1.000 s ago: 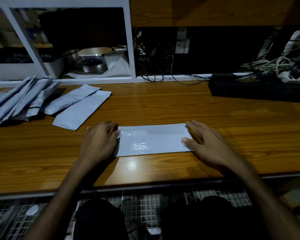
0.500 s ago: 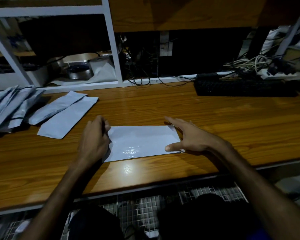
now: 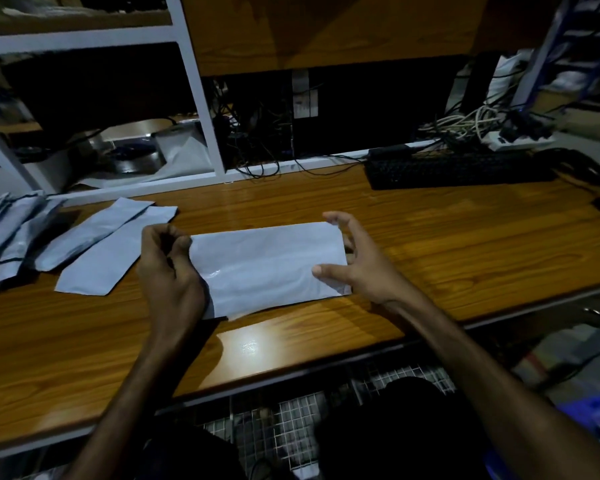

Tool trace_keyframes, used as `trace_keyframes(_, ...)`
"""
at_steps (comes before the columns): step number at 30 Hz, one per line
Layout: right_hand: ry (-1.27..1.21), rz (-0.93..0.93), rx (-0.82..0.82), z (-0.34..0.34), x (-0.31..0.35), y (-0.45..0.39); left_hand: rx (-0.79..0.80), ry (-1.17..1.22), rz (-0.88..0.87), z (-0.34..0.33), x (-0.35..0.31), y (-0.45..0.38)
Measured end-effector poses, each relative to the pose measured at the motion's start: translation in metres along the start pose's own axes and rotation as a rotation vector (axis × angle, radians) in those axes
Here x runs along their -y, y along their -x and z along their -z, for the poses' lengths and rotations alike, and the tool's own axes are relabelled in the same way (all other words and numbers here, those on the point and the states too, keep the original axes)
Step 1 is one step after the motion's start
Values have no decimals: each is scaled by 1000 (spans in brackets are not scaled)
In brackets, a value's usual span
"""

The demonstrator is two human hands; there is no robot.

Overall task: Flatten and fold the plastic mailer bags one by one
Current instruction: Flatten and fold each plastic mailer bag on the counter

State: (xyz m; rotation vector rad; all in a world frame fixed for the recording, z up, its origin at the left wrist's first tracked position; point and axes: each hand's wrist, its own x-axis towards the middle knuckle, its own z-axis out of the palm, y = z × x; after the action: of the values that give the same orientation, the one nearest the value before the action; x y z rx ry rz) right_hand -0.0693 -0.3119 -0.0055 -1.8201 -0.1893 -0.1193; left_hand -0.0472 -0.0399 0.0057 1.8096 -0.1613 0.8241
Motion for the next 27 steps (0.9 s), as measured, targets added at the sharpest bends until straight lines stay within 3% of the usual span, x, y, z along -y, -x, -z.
trace_keyframes(4, -74, 11, -160, -1, -2, 33, 21, 109, 252, -4, -3, 12)
trace_keyframes(9, -91, 62, -483, 12, 2, 96, 406, 248, 438, -9, -37, 41)
trace_keyframes(14, -45, 28, -752, 51, 13, 173, 717, 327, 320, -51, -75, 82)
trace_keyframes(19, 138, -106, -847, 104, 36, 272, 941, 482, 229, -115, -125, 127)
trace_keyframes(27, 480, -660, -971, 166, 3, 416, 1480, 493, -36, -236, -203, 214)
